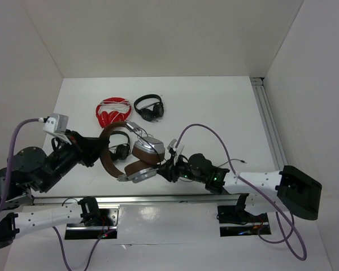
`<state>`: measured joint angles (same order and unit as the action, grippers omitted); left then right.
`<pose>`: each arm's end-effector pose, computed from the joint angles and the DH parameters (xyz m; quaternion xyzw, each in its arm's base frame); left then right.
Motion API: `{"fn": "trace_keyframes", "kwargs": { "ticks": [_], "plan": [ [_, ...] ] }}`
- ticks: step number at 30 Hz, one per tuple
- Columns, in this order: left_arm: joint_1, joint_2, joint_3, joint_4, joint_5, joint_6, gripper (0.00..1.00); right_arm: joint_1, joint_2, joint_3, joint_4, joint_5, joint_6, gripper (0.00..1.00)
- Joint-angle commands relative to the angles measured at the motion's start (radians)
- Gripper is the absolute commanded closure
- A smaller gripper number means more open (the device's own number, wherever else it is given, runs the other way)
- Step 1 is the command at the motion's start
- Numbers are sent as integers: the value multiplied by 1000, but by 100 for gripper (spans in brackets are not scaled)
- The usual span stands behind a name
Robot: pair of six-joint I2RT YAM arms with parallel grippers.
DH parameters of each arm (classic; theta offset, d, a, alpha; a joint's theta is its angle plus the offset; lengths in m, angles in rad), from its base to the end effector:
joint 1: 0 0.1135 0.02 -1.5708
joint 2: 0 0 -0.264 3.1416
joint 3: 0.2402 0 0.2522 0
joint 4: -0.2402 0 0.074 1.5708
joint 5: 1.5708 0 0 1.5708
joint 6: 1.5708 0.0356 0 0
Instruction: Wrap the headphones
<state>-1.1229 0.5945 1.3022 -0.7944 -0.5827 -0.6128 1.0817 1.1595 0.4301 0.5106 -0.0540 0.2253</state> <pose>0.0401 -0.0382 0.4572 -0.0097 0.7322 -0.3570 0.5800 0.1129 0.2163 0.2132 -0.3392 0.7024 0.3970 0.4838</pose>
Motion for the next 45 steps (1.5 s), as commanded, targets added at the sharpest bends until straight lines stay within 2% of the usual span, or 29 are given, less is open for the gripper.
{"fn": "trace_keyframes", "kwargs": {
  "ticks": [1, 4, 6, 8, 12, 13, 15, 19, 22, 23, 25, 27, 29, 30, 32, 33, 36, 40, 42, 45],
  "plan": [
    [-2, 14, 48, 121, -68, -97, 100, -2, 92, 19, 262, -27, 46, 68],
    [-2, 33, 84, 80, -144, -154, 100, -2, 190, 33, 298, -38, 55, 71],
    [-2, 47, 107, 14, -218, -189, 100, -2, 242, 33, 322, -38, 66, 77],
    [-2, 71, 146, -80, -279, -261, 100, -2, 262, -5, 365, -38, 80, 78],
    [-2, 119, 178, -178, -416, -341, 100, 35, 273, -82, 394, 38, 114, 95],
    [-2, 128, 187, -227, -458, -366, 100, 52, 254, -94, 394, 112, 132, 98],
    [-2, 152, 187, -253, -495, -406, 100, 116, 230, -114, 349, 193, 150, 100],
    [-2, 203, 187, -322, -543, -508, 100, 268, 166, -94, 176, 490, 215, 100],
    [-2, 282, 219, -455, -554, -671, 100, 383, 152, 2, -42, 636, 285, 100],
    [9, 307, 230, -488, -554, -733, 100, 415, 152, 31, -164, 672, 322, 100],
    [46, 358, 250, -563, -554, -777, 100, 522, 152, 117, -283, 738, 351, 100],
    [86, 424, 264, -563, -543, -745, 100, 631, 152, 168, -450, 839, 414, 100],
    [144, 441, 264, -476, -507, -661, 100, 690, 152, 234, -582, 887, 477, 100],
    [162, 450, 218, -416, -493, -539, 100, 746, 152, 252, -621, 902, 502, 100],
    [242, 439, 166, -263, -423, -441, 100, 805, 152, 318, -716, 988, 595, 100],
    [274, 439, 114, -218, -395, -348, 100, 861, 167, 344, -825, 1017, 626, 100],
    [360, 430, 48, -112, -324, -239, 100, 935, 216, 470, -1008, 1089, 689, 100],
    [379, 471, -15, -117, -324, -214, 100, 994, 287, 636, -1112, 1125, 625, 100],
    [379, 510, -27, -149, -298, -251, 100, 994, 307, 717, -1173, 1157, 612, 100],
    [330, 524, -38, -176, -287, -240, 100, 994, 318, 780, -1207, 1192, 562, 100]
  ]
}}
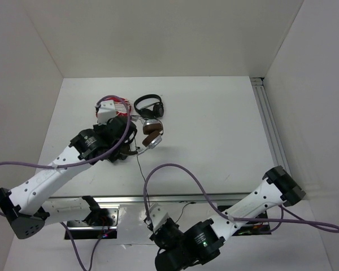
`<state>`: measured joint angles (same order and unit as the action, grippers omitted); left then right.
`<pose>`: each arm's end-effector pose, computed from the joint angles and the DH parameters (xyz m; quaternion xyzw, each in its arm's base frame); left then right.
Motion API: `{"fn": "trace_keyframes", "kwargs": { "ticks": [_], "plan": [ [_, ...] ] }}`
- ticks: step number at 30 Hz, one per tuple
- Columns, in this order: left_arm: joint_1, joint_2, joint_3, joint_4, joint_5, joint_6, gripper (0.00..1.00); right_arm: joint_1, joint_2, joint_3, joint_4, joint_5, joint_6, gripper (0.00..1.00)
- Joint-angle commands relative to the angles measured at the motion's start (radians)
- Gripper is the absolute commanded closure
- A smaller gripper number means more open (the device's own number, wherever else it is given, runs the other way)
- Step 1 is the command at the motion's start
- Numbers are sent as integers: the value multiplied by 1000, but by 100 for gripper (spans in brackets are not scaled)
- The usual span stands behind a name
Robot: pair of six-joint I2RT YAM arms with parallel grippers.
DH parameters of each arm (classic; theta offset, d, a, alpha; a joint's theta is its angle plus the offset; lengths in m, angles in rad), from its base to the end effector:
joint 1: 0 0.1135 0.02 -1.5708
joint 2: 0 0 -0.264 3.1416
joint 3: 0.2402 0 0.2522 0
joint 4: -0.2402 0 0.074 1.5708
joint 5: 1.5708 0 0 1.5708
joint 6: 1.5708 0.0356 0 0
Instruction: Wrap the headphones
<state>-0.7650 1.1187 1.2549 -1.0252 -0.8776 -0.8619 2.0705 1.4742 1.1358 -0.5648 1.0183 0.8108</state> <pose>0.1634 -0.1189 0.3686 -0.1832 0.8453 0.0551 0.4989 -0.1185 0.2804 0.2788 -0.3569 0.7607 0.2239 0.4938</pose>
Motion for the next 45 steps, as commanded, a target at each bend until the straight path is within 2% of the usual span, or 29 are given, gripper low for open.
{"fn": "trace_keyframes", "kwargs": {
  "ticks": [1, 5, 9, 14, 18, 24, 27, 31, 33, 35, 40, 45],
  "plan": [
    [-43, 13, 0, 44, 17, 24, 100, -4, -6, 88, -170, 129, -24, 100],
    [-105, 64, -15, 16, 83, 112, 100, -41, -55, 150, -237, 154, -128, 100],
    [-198, 113, -64, 2, 134, 187, 100, -98, -155, 150, -150, 163, -367, 100],
    [-283, 124, -121, 11, 178, 208, 100, -213, -319, 133, -126, 174, -473, 100],
    [-325, 112, -182, 94, 258, 286, 100, -262, -425, 85, -70, 161, -507, 100],
    [-365, 0, -193, 175, 405, 397, 100, -341, -457, 42, -125, 154, -498, 100],
    [-365, -49, -193, 185, 391, 406, 100, -380, -457, 42, -161, 100, -510, 100],
    [-365, -69, -115, 85, 327, 371, 100, -473, -457, 51, -196, 80, -521, 100],
    [-365, -79, -94, 56, 339, 371, 100, -513, -457, 42, -196, 57, -539, 100],
    [-365, -114, -80, 56, 388, 399, 100, -570, -466, 10, -112, -2, -635, 100],
    [-365, -192, -71, 109, 525, 488, 100, -687, -486, -54, 89, -131, -748, 100],
    [-365, -250, -22, 122, 554, 500, 100, -820, -457, -97, 187, -276, -800, 100]
  ]
}}
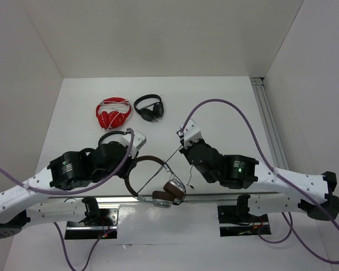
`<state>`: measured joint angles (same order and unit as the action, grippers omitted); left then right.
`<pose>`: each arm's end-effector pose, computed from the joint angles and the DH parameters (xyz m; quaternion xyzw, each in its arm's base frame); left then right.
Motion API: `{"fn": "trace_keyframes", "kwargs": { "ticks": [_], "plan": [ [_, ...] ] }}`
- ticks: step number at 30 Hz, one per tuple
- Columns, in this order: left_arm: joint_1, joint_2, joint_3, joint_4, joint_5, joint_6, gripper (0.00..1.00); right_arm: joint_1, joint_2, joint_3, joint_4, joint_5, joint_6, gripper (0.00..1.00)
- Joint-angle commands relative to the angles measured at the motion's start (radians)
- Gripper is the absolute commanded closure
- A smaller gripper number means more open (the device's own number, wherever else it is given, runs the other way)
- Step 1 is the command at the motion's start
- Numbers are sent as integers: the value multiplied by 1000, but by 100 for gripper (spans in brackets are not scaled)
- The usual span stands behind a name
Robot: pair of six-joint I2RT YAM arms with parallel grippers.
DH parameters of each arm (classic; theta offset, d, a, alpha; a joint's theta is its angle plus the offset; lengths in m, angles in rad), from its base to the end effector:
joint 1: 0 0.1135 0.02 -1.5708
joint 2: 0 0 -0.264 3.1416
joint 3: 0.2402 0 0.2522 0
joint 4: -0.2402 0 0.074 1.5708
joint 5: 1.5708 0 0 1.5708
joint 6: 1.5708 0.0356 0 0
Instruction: Wrap the headphones
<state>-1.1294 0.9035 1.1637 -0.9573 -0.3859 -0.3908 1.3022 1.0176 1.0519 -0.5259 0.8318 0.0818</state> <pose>0.0804 -0.1389 0.3732 0.2453 0.8586 -0.1602 0.4207 0.0812 0.1959 0.3602 -0.2796 0.7621 0.0330 0.5830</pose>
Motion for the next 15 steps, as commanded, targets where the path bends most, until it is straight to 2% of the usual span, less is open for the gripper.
{"fn": "trace_keyframes", "kwargs": {
  "ticks": [1, 4, 7, 10, 11, 12, 15],
  "plan": [
    [-1, -49, 79, 54, 62, 29, 100, -66, 18, -29, 164, -132, -71, 100],
    [-1, -58, 117, 54, 62, 18, 100, -124, 35, -56, 240, -201, -80, 100],
    [-1, -58, 151, 54, 50, -5, 100, -213, 58, -81, 328, -370, -71, 100],
    [-1, -58, 177, 63, 6, -46, 100, -325, 84, -117, 415, -569, -42, 100],
    [-1, -58, 177, 63, -26, -59, 100, -354, 84, -137, 449, -703, -42, 100],
    [-1, -58, 188, 84, -37, -71, 100, -401, 84, -160, 528, -771, -27, 99],
    [-1, -68, 197, 100, -89, -118, 100, -440, 70, -253, 689, -905, 42, 87]
  ]
}}
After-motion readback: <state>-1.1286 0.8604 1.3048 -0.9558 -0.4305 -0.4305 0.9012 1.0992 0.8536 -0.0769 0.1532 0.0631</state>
